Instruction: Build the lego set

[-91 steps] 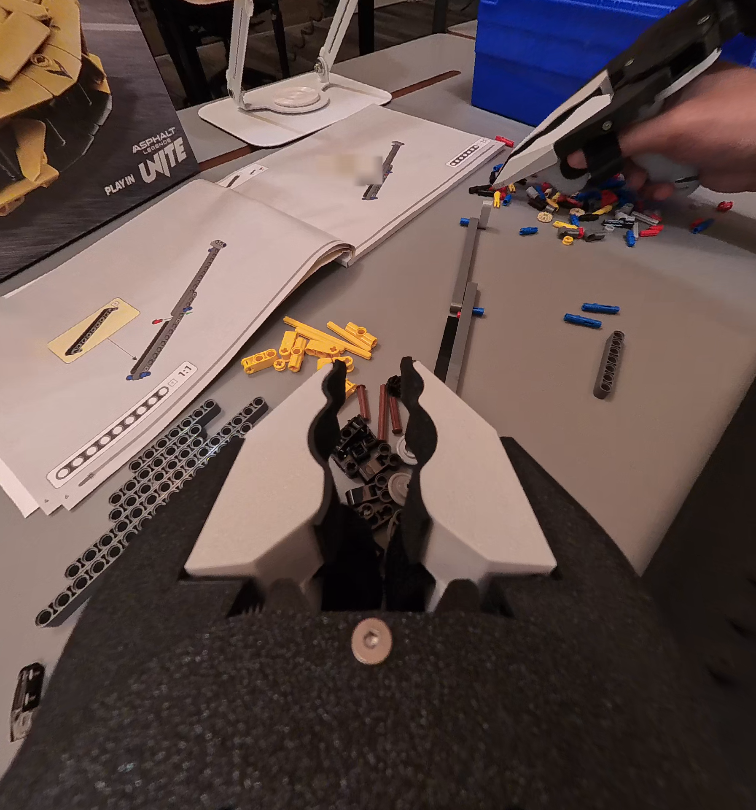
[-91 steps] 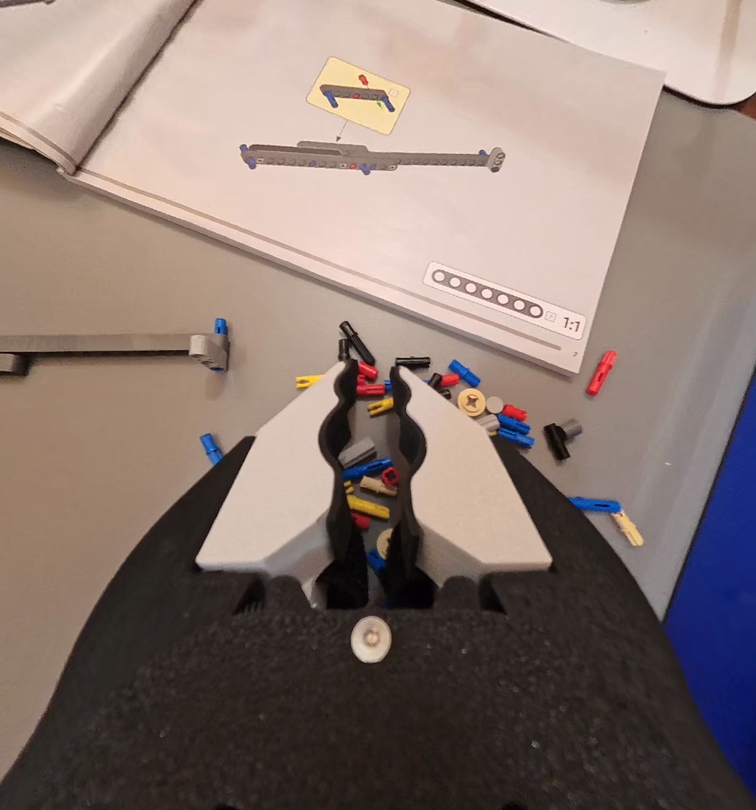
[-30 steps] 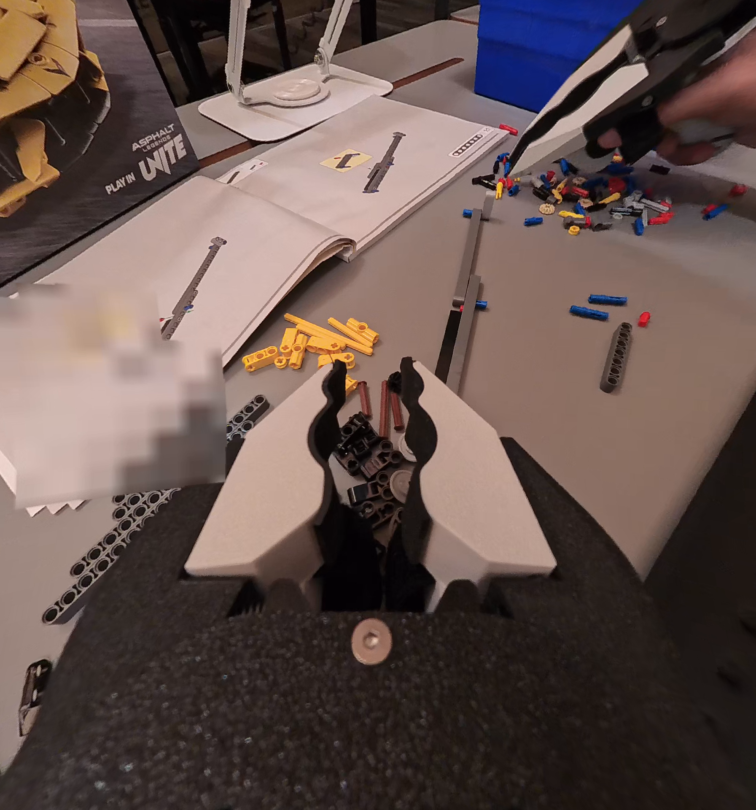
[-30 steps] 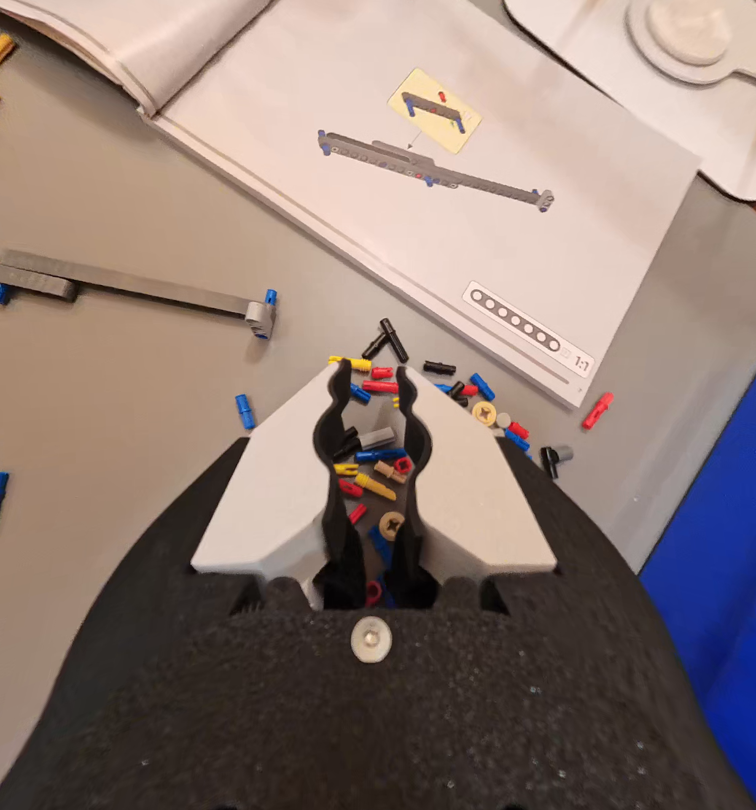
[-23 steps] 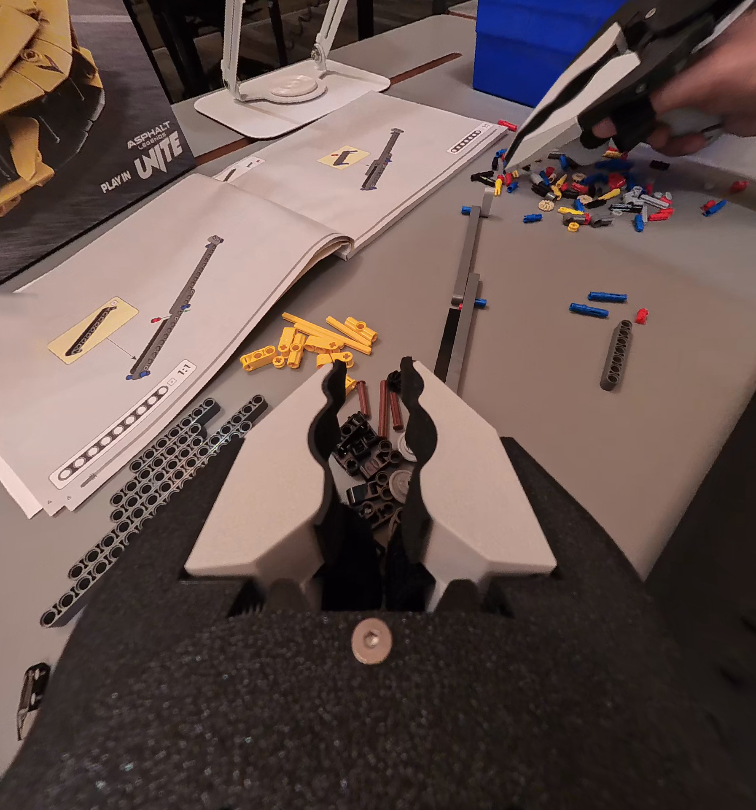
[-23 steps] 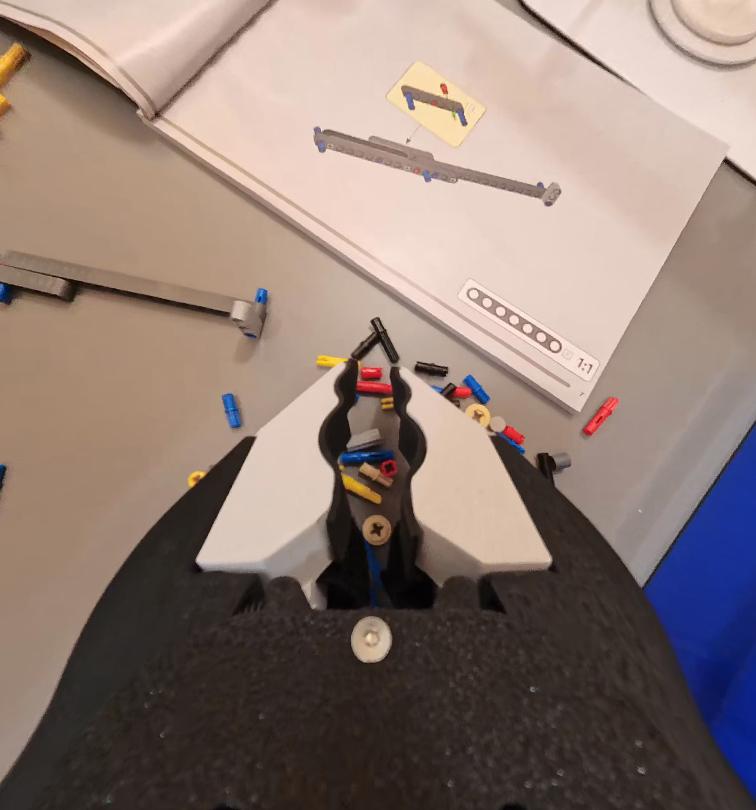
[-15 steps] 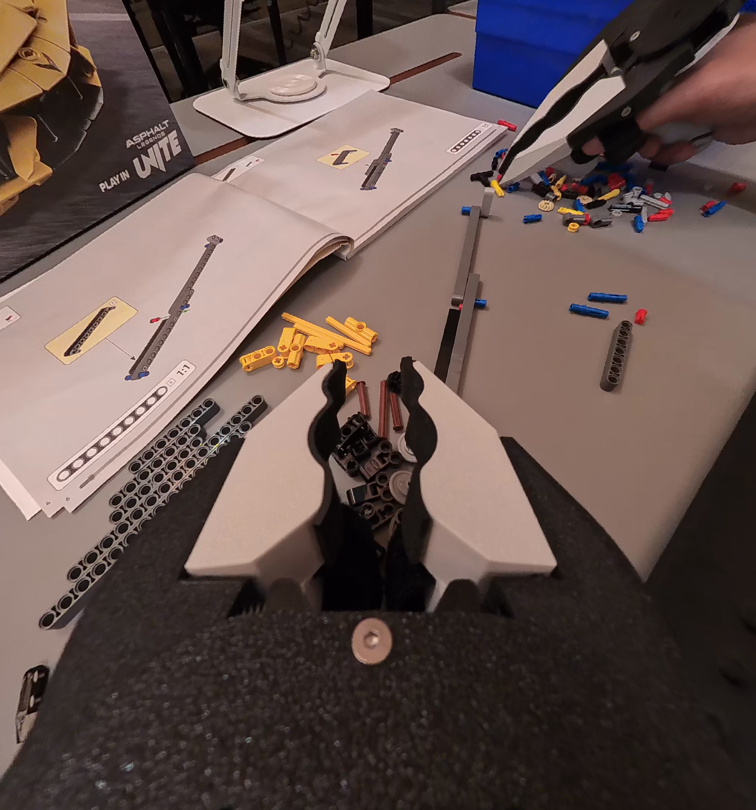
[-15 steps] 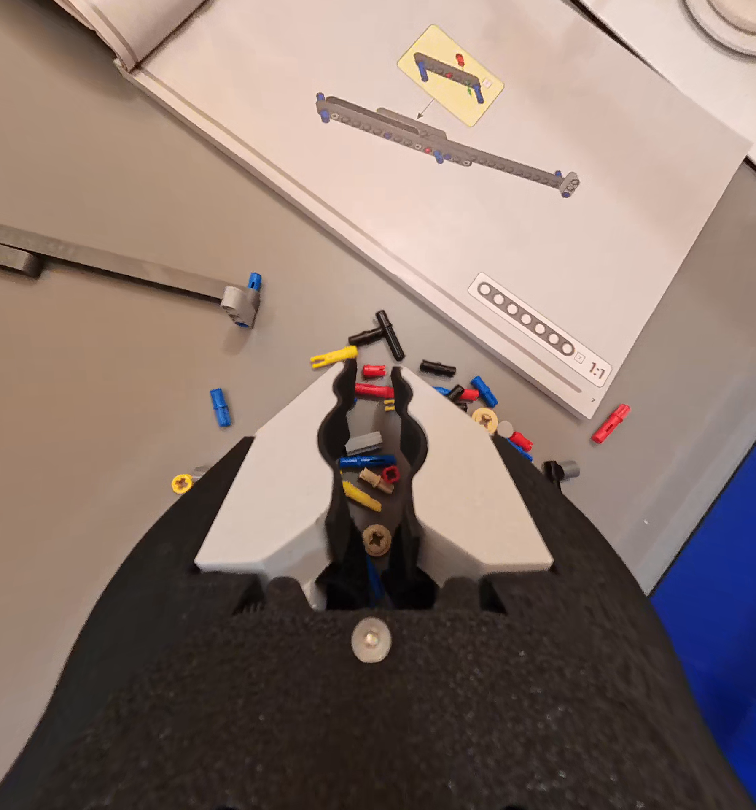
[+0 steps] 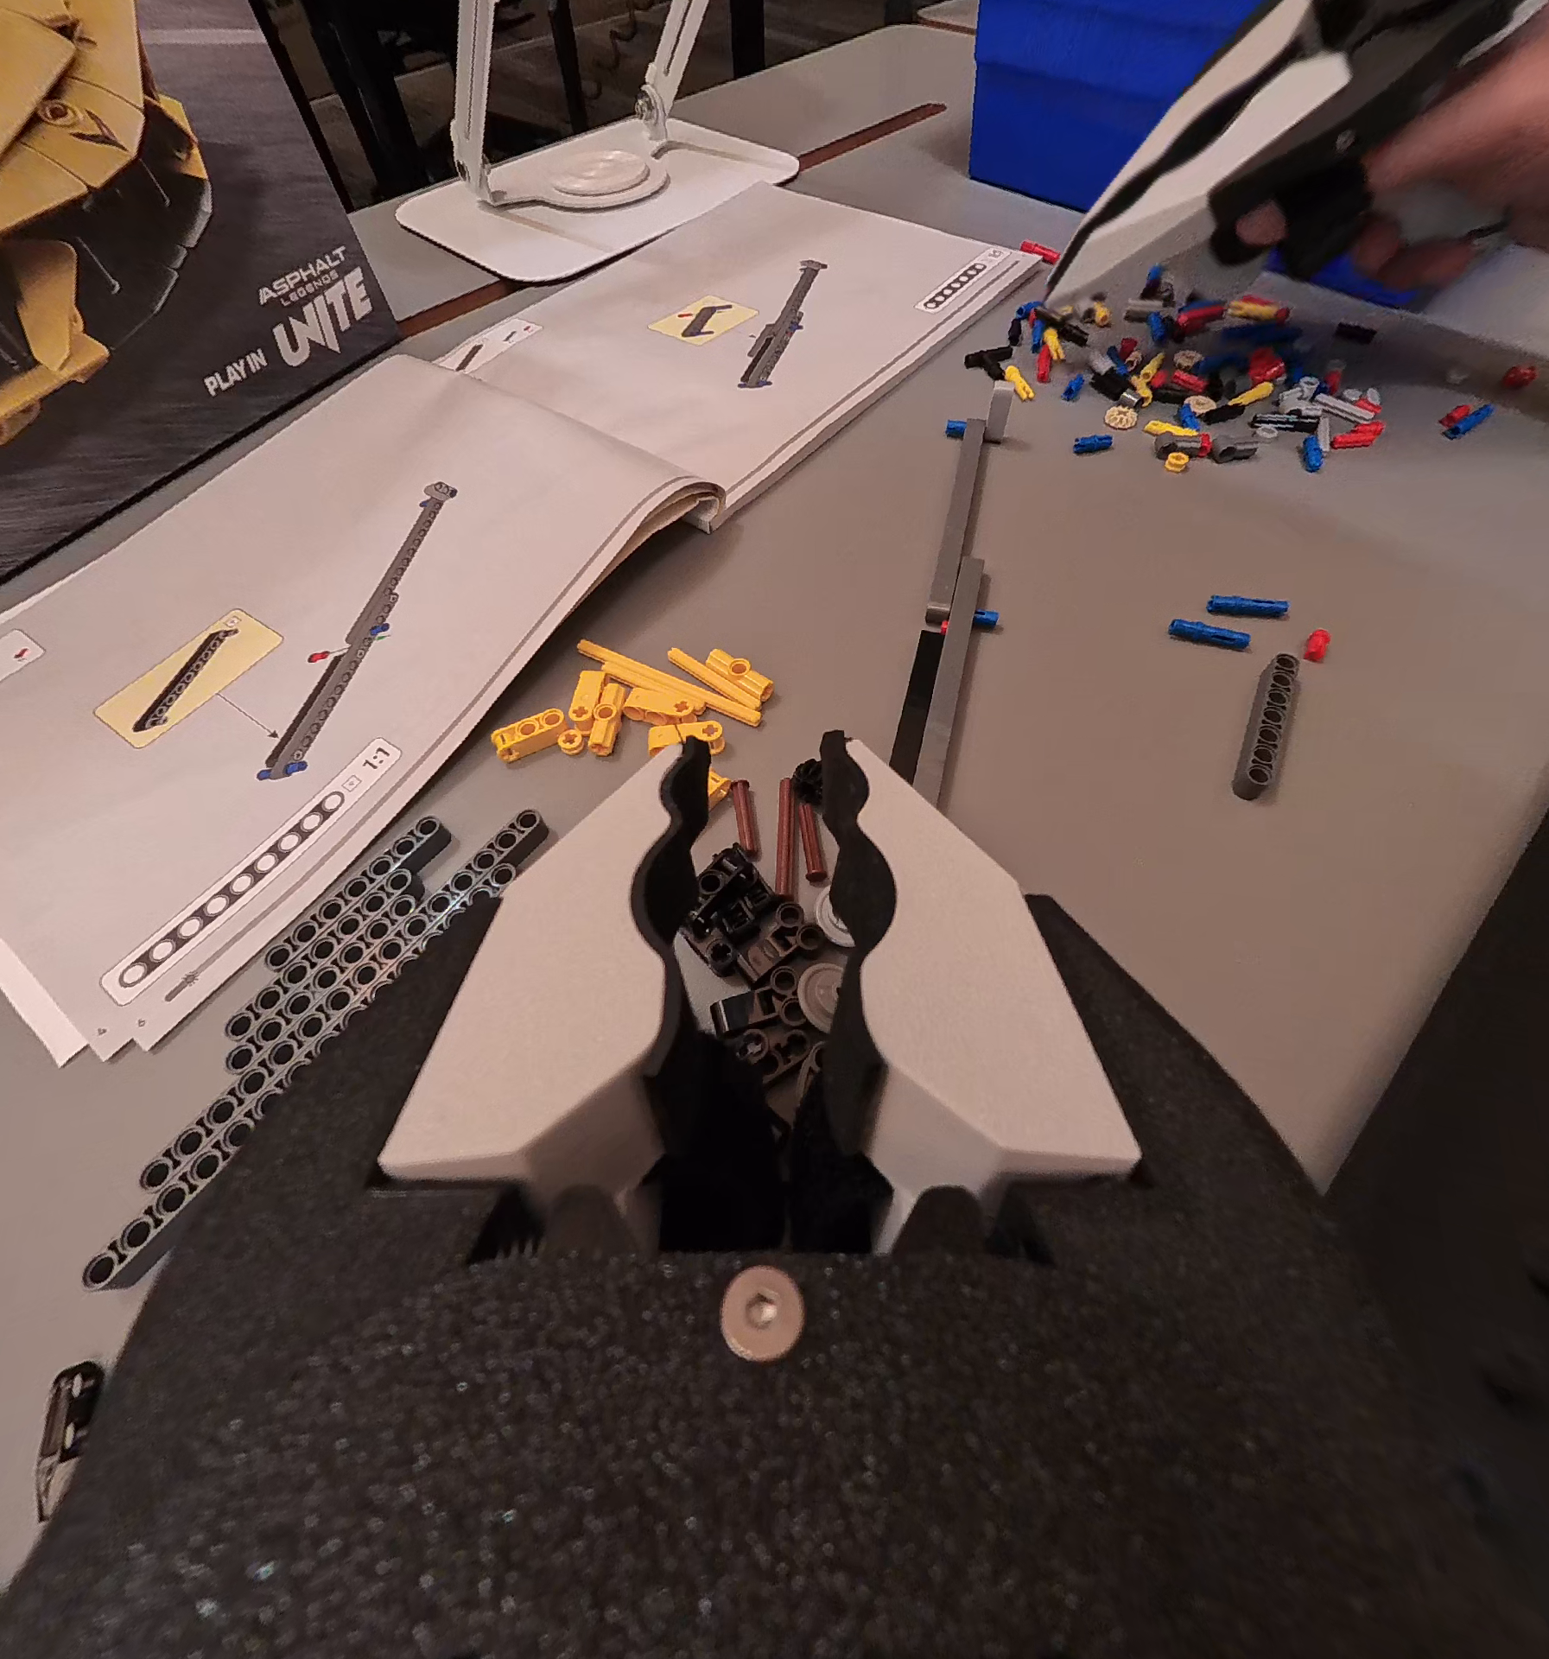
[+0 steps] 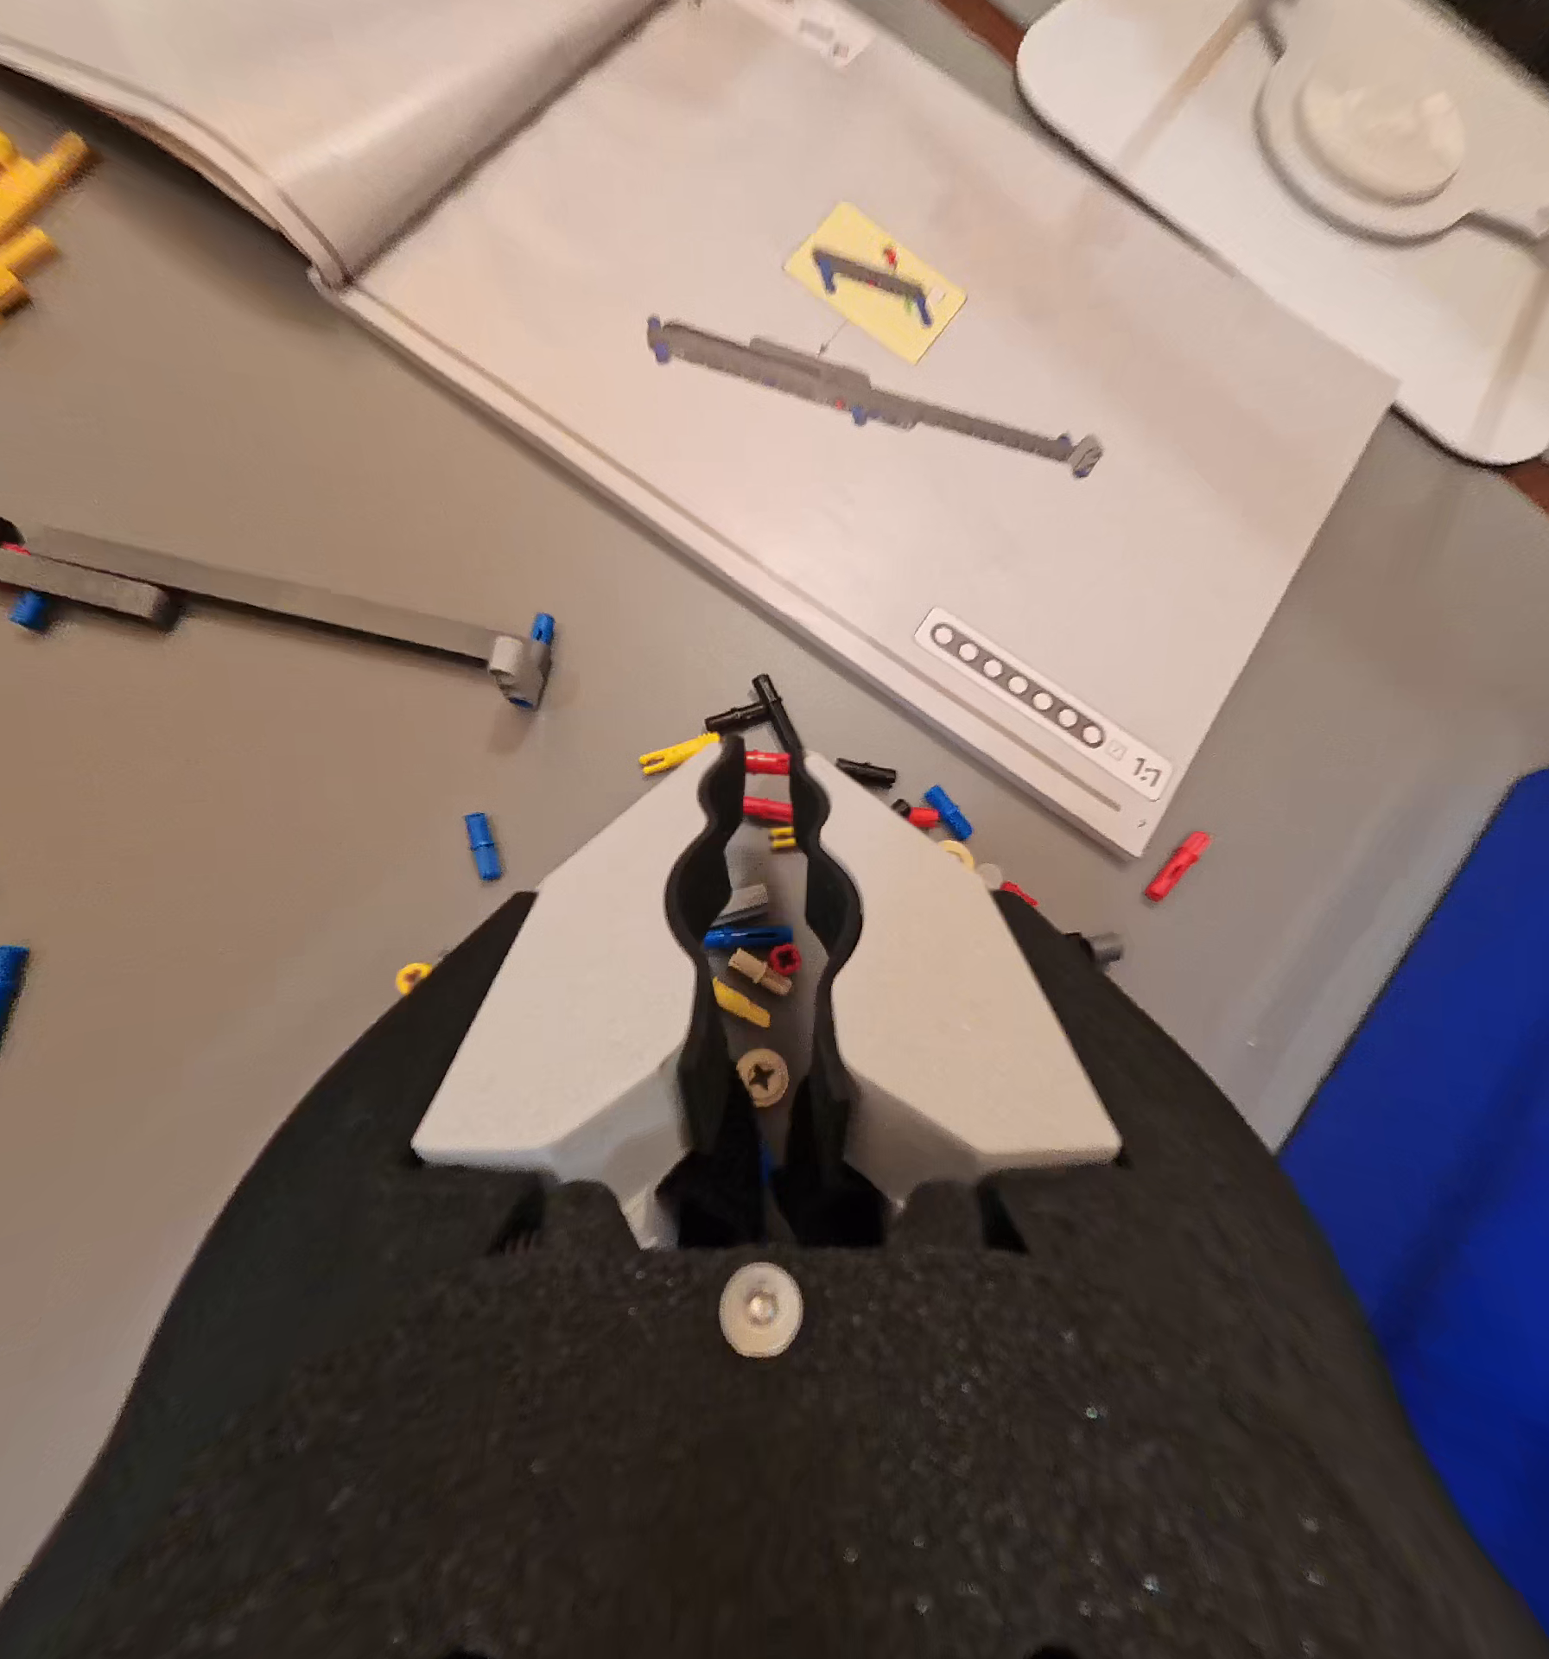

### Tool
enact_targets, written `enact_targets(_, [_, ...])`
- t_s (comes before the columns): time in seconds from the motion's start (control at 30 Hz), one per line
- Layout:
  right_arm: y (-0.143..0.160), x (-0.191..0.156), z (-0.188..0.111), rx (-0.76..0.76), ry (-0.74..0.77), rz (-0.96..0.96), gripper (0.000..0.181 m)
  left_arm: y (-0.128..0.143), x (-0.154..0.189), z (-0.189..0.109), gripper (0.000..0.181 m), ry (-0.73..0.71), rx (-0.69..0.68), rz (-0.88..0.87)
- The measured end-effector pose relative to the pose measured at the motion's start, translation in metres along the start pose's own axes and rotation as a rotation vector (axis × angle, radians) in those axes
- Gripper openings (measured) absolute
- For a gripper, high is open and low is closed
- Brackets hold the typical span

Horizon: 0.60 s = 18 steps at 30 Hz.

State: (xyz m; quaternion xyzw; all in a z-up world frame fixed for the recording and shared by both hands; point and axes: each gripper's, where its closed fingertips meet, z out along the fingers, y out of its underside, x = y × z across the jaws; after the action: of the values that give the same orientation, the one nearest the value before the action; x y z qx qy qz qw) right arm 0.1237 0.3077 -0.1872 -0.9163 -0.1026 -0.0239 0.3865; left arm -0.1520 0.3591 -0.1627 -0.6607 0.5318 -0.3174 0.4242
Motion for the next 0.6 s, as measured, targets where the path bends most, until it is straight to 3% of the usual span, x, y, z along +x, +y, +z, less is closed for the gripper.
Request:
enact_targets(0.2, [-0.007,-0.028,-0.027,0.037,-0.032,-0.046,0.009,0.000,0.000,0.000,0.024,-0.001,-0.001,0.003])
enact_targets(0.3, [-0.007,-0.073,-0.039,0.075,-0.187,-0.028,0.009,0.001,0.000,0.000,0.024,-0.004,-0.005,0.008])
enact_targets(0.37, [0.006,-0.115,-0.048,0.053,-0.321,-0.064,0.009,0.001,0.000,0.000,0.024,-0.007,-0.005,0.007])
enact_targets(0.43, [0.031,-0.137,-0.049,-0.029,-0.340,-0.126,0.009,0.001,-0.001,0.000,0.024,-0.004,-0.003,0.001])
enact_targets(0.6, [0.058,-0.158,-0.050,-0.079,-0.323,-0.170,0.009,0.001,0.002,0.001,0.024,-0.002,-0.007,0.016])
